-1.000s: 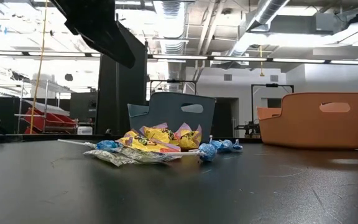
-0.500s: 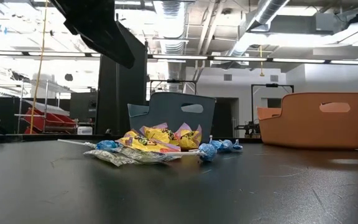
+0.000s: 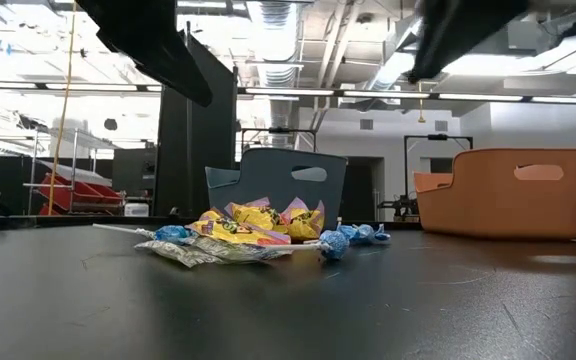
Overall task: Sort candy
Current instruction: Put the blue candy into the orange bin
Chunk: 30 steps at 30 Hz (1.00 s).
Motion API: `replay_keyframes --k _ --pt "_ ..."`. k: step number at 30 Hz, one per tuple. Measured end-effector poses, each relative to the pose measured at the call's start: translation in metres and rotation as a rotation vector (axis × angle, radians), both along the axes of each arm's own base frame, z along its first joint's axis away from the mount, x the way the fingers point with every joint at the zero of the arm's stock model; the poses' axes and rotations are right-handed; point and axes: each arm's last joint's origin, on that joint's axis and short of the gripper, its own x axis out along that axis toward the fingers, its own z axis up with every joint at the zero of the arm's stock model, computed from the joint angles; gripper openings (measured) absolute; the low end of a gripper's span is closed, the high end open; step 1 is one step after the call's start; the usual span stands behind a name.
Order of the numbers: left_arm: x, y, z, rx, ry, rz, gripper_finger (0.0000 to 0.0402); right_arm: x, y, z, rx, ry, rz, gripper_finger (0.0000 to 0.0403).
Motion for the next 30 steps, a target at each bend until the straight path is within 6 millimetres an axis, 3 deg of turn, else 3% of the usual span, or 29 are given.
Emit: replay_keyframes --k 7,11,18,24,30 --pt "-0.011 -0.004 0.014 0.029 -0.048 -0.018 0.0201 0.028 -0.037 -0.002 0.050 0.005 0.059 0.0259" --pt "-0.021 -0.009 0.025 0.042 -0.096 -0.024 0.0201 0.046 -0.043 -0.028 0.056 0.088 0.100 0.0241" --pt "-0.032 -0.016 0.028 0.080 -0.104 -0.022 0.0201 0.075 -0.022 -0.083 0.164 0.165 0.258 0.0223" --pt "-0.035 -0.016 0.027 0.087 -0.090 -0.013 0.0201 0.088 0.008 -0.101 0.173 0.114 0.369 0.0231" --pt "-0.034 -0.016 0.027 0.083 -0.097 -0.010 0.0201 0.099 0.020 -0.117 0.157 0.137 0.388 0.0260"
